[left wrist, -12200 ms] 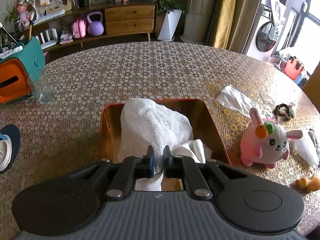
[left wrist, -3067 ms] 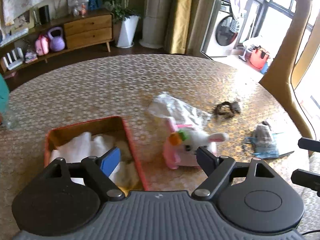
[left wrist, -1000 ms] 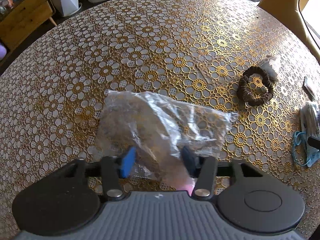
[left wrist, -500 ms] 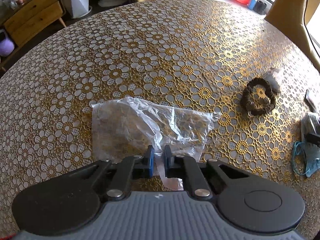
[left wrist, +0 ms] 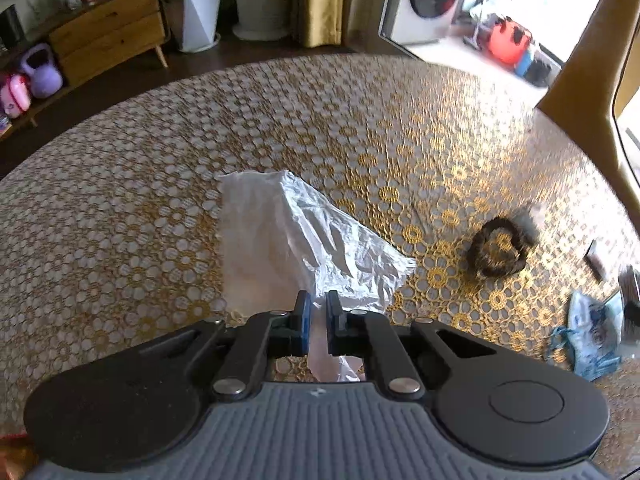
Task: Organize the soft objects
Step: 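Carry the foil sheet and swab pack with both tools to the red box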
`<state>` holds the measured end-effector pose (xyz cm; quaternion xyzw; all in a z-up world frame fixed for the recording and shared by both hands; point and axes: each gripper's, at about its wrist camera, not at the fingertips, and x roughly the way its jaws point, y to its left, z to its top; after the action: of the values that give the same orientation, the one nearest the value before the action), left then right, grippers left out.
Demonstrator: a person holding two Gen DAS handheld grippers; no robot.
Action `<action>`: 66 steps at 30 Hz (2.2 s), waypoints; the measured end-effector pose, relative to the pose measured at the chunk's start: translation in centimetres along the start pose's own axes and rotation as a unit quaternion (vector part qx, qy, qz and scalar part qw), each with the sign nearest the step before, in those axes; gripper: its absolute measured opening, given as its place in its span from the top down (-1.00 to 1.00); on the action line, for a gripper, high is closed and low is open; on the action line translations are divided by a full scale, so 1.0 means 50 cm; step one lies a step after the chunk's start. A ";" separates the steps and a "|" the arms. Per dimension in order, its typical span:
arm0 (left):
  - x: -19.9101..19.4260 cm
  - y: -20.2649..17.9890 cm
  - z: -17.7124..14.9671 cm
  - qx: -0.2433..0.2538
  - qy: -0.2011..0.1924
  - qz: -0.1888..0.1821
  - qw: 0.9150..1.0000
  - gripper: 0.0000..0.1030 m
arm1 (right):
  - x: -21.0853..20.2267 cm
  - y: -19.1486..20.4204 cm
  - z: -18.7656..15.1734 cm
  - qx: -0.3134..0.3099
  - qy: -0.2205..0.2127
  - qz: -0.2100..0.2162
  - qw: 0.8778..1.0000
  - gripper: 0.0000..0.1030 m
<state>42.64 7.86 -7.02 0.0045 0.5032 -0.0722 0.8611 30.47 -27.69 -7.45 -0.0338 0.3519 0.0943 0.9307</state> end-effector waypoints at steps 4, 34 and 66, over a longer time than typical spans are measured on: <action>-0.056 0.010 -0.007 -0.024 -0.016 -0.001 1.000 0.85 | -0.050 0.011 0.011 0.006 -0.015 0.019 1.000 0.34; -0.410 0.053 -0.251 -0.037 -0.097 0.011 0.994 0.85 | -0.289 0.277 0.040 -0.061 -0.076 0.172 0.980 0.34; -0.256 0.292 -0.422 -0.088 0.002 0.042 0.995 0.85 | -0.070 0.704 0.014 -0.203 -0.001 0.247 0.948 0.33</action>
<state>20.09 25.52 -7.28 -0.0495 0.5084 0.0088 0.8597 21.33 6.37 -4.46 -0.1335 0.3218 0.3907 0.8520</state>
